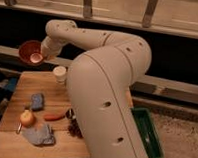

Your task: Stack bowls on top of each other

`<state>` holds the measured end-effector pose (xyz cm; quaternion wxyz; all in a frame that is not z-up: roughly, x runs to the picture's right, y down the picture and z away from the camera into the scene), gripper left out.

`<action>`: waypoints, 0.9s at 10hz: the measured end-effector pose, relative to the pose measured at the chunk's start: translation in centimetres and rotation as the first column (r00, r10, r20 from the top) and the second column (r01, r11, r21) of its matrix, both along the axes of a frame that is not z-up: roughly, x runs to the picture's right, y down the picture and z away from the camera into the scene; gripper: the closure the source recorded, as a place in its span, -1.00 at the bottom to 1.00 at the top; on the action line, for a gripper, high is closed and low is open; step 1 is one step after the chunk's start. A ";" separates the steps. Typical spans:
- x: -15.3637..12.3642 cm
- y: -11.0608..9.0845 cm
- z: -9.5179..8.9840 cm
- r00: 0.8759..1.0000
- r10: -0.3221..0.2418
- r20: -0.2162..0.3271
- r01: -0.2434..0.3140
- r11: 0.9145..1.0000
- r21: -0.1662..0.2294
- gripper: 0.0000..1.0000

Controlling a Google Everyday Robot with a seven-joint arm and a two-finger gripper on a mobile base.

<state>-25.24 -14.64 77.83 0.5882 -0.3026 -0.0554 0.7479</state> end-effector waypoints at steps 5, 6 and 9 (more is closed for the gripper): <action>12.1 -1.3 -2.6 0.975 0.086 -0.203 -0.092 0.996 -0.021 1.00; 11.5 -1.2 -2.6 0.977 0.080 -0.197 -0.087 0.996 -0.023 1.00; 11.7 -1.2 -2.6 0.977 0.083 -0.198 -0.090 0.996 -0.022 1.00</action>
